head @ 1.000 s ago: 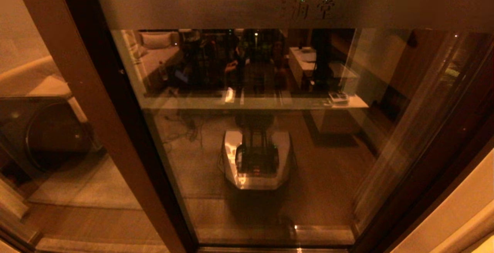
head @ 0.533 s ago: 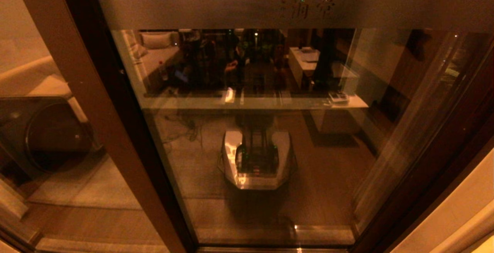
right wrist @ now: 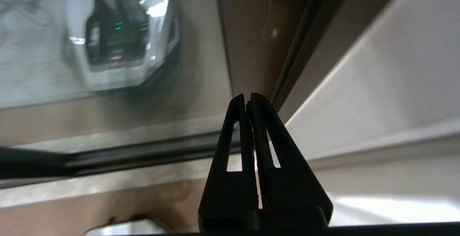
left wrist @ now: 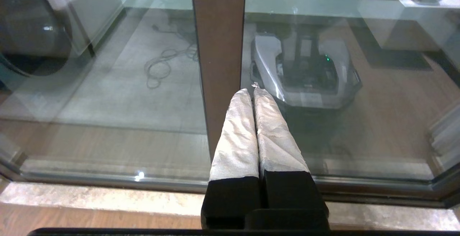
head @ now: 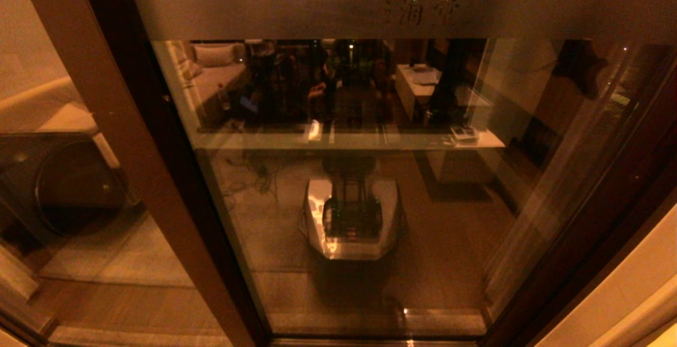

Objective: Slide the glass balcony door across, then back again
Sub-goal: Open the slid door

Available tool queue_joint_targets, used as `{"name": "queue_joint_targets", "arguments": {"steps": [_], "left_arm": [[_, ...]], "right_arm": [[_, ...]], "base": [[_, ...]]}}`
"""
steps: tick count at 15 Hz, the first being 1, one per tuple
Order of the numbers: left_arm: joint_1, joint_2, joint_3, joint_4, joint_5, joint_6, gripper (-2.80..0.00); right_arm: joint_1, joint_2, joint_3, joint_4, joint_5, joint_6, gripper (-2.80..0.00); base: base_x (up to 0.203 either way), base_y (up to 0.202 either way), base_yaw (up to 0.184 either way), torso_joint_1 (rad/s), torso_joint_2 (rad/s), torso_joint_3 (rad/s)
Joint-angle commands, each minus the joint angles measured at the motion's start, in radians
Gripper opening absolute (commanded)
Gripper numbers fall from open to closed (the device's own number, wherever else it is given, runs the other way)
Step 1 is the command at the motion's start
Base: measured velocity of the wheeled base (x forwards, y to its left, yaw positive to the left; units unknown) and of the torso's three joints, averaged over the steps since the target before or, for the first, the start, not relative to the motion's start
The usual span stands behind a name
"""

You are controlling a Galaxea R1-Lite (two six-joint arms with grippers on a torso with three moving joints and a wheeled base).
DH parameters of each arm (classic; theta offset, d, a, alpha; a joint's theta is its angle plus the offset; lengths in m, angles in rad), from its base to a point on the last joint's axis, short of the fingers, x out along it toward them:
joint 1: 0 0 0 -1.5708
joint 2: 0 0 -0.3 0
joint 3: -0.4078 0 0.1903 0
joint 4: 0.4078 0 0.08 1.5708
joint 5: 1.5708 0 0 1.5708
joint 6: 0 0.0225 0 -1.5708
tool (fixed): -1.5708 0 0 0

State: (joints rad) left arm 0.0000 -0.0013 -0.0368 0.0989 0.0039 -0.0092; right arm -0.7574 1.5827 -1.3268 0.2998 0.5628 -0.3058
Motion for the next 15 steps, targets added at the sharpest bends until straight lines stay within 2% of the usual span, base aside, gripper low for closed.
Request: {"name": "queue_joint_targets", "arguments": {"steps": [1,2,7,10,15], "left_arm": [[0.0,0.0,0.0,0.0,0.0,-0.001,-2.8],[0.0,0.0,0.001,-0.001,0.001,0.0,-2.8],[0.0,0.0,0.0,0.001,0.0,-0.001,-2.8],[0.0,0.0,0.0,-0.001,0.001,-0.001,-2.8],[0.0,0.0,0.0,0.001,0.001,0.0,-2.8]], "right_arm": [[0.04,0.035,-0.008,-0.067,-0.052,-0.001,-1.32],[0.046,0.052,-0.02,-0.127,-0.077,0.001,0.0],[0.064,0.086,-0.029,-0.163,-0.081,0.004,0.0],[0.066,0.076,-0.005,-0.162,-0.009,0.014,0.0],[0.074,0.132,-0.051,-0.163,0.049,0.032,0.0]], "base": [[0.0,0.0,0.0,0.0,0.0,0.0],[0.0,0.0,0.0,0.0,0.0,0.0],[0.0,0.0,0.0,0.0,0.0,0.0],[0.0,0.0,0.0,0.0,0.0,0.0],[0.0,0.0,0.0,0.0,0.0,0.0]]}}
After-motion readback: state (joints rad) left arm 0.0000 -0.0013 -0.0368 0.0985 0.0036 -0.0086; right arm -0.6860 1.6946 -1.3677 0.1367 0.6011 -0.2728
